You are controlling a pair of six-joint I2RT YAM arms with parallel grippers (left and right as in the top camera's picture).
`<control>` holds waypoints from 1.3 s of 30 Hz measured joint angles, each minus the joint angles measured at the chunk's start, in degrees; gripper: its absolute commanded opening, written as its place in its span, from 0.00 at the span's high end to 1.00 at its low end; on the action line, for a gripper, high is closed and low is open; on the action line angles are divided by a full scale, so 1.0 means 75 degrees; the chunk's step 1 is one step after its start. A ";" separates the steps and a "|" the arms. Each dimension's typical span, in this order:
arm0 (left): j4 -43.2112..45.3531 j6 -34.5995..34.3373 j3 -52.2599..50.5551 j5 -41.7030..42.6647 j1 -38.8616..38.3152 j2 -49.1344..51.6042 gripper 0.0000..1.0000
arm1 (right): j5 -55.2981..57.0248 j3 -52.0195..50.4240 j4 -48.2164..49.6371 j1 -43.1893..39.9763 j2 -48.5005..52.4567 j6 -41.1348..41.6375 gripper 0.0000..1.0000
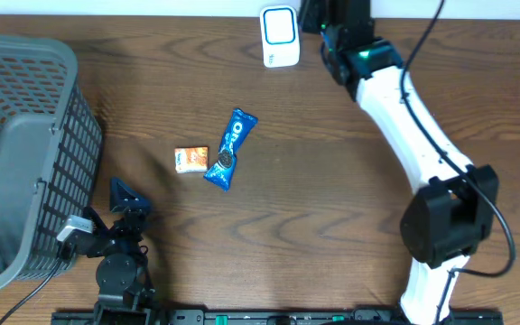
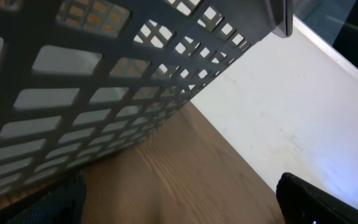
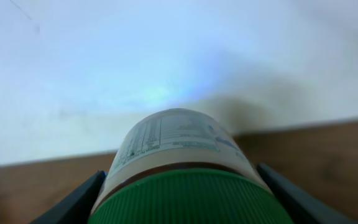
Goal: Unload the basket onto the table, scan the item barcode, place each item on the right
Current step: 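Lift the jar and hold it in front of the scanner, then carry the jar to the far right side of the table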
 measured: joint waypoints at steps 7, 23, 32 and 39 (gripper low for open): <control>0.0000 0.0000 0.0000 0.0000 0.0000 0.0000 0.02 | 0.0297 -0.0012 0.1754 0.0111 0.1413 -0.0338 0.50; 0.0000 0.0003 0.0000 0.0000 0.0000 0.0000 0.02 | 0.0886 -0.0099 0.4054 0.0478 0.2865 -0.1072 0.48; 0.0000 0.0006 0.0000 -0.0003 0.0000 0.0000 0.02 | 0.1177 -0.0166 0.1428 0.0801 0.2075 -0.1192 0.49; -0.0003 0.0003 0.0003 -0.0003 0.0000 0.0000 0.02 | 0.2005 -0.0160 -0.3080 0.0586 -0.0519 -0.0516 0.47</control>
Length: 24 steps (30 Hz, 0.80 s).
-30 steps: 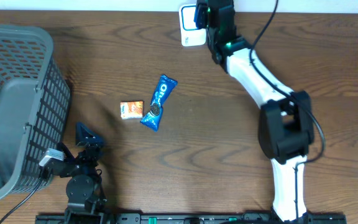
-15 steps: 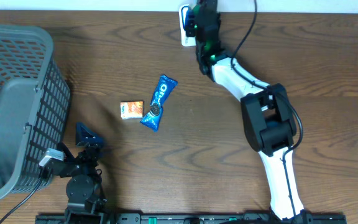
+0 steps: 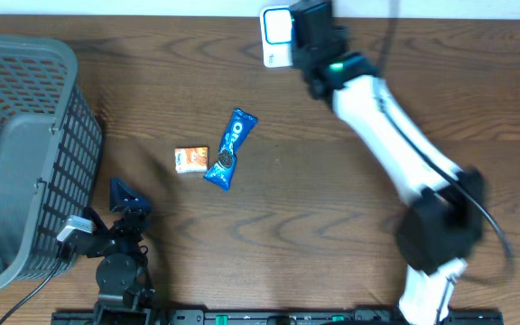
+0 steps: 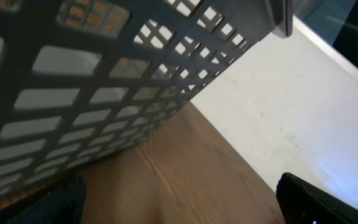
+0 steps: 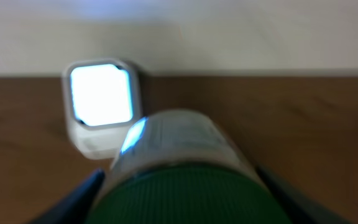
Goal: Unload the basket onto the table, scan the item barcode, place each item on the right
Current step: 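Carry the jar to the far right side of the table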
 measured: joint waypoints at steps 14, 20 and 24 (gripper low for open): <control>-0.0003 -0.0003 0.0000 0.0000 0.0000 0.0000 0.02 | 0.0787 -0.0157 -0.4441 -0.4039 -0.0825 0.2973 0.56; -0.0003 -0.0003 0.0000 0.0003 0.0000 0.0000 0.02 | 0.0012 -0.0991 -0.3873 -0.5266 -0.0326 0.3745 0.53; -0.0003 -0.0003 0.0000 0.0003 0.0000 0.0000 0.02 | -0.0032 -0.1679 -0.3305 -0.5709 -0.0085 0.4447 0.51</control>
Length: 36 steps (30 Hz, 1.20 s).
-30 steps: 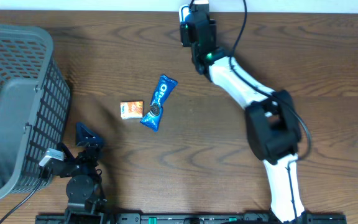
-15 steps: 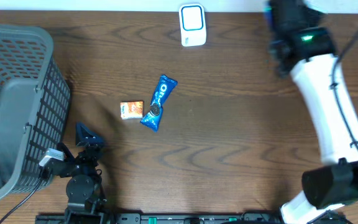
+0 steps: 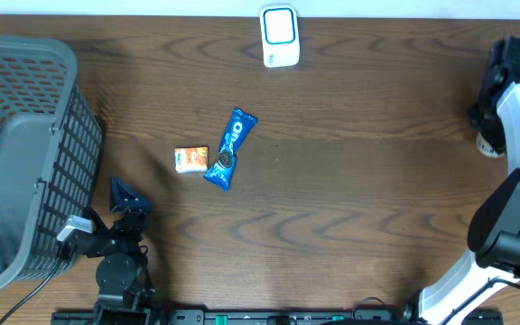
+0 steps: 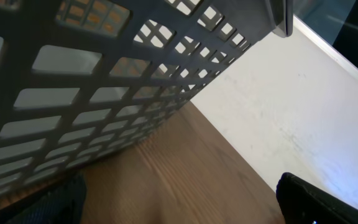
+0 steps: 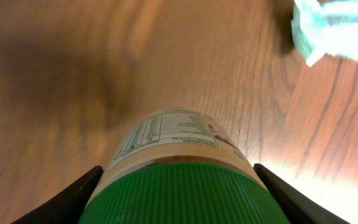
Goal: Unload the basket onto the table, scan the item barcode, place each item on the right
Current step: 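Carry the jar to the far right side of the table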
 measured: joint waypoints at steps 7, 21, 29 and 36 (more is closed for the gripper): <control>0.0000 0.0000 0.0000 0.0000 0.0000 0.0000 0.02 | 0.0017 -0.1186 0.1684 -0.0825 0.0093 0.0994 0.45; 0.0000 0.0000 0.0000 -0.0003 0.0000 0.0000 0.02 | 0.0149 -0.1886 0.3646 -0.1894 0.0096 0.1335 0.14; 0.0000 0.0000 0.0000 -0.0003 0.0000 0.0000 0.02 | 0.0192 -0.1827 0.3646 -0.2594 -0.0119 0.0624 0.01; 0.0000 0.0003 0.0000 -0.0003 0.0000 0.0000 0.02 | -0.0557 -0.1026 0.3314 -0.2602 -0.1545 -0.0638 0.01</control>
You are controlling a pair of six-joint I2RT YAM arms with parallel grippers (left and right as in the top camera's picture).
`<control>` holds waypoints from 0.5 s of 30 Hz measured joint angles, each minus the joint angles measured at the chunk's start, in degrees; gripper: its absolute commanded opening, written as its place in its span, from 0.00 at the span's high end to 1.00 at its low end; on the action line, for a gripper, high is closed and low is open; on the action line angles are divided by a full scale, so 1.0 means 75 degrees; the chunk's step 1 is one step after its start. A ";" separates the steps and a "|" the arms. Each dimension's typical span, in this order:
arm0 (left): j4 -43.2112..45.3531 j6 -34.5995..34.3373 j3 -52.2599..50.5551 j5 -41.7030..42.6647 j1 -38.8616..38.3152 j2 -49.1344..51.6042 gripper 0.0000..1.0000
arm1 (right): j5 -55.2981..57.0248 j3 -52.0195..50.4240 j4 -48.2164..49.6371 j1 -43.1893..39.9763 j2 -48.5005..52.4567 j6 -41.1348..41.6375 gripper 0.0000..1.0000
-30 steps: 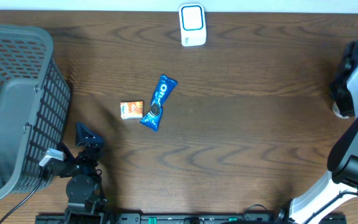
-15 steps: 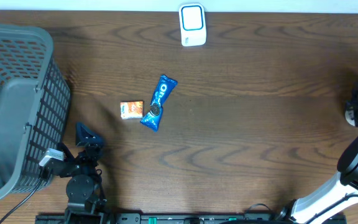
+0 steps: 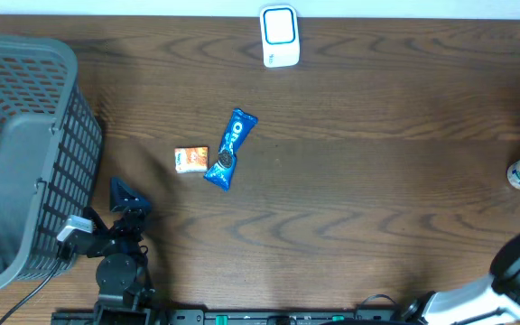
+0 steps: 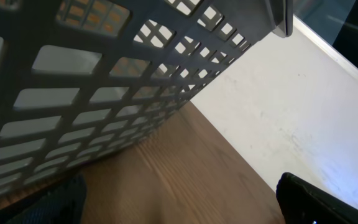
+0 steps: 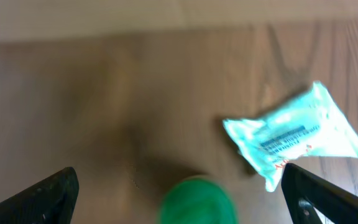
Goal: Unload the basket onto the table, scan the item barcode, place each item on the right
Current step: 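Carry the jar to the far right side of the table, then reach the right gripper to the blue Oreo pack and grasp it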
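Observation:
The bottle, white-labelled with a green cap (image 5: 197,200), rests on the table at the far right edge, free of any grip. My right gripper (image 5: 180,179) is open above it, with the blurred cap showing between and below its dark fingers (image 5: 53,194). The white scanner (image 3: 279,36) stands at the back edge, its window lit. My left gripper (image 4: 180,186) is open and holds nothing, low by the basket at the front left (image 3: 126,217).
A grey mesh basket (image 3: 25,153) fills the left side. A blue Oreo packet (image 3: 230,149) and a small orange packet (image 3: 190,159) lie mid-table. A pale teal sachet (image 5: 297,134) lies just beside the bottle on the right.
My right gripper was shut on the bottle over the right side of the table. Now the bottle sits on the table at the right edge, and the gripper is open above it.
My right gripper held the bottle at the back edge right of the scanner, then in front of the lit scanner window. It then held the bottle at the table's right side, and now the bottle is let go there. My left arm stayed still.

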 measured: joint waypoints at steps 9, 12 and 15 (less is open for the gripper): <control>0.0000 -0.0003 0.0000 0.0003 0.0000 0.0000 0.02 | -0.3072 0.0659 -0.1798 0.2092 -0.3133 -0.0350 0.01; -0.0003 -0.0003 0.0000 -0.0003 0.0000 0.0000 0.02 | -0.3809 0.0685 -0.2186 0.3751 -0.3316 -0.0423 0.01; 0.0000 -0.0003 0.0000 0.0003 0.0000 0.0000 0.02 | -0.4089 0.0670 -0.2326 0.5607 -0.2938 -0.0583 0.01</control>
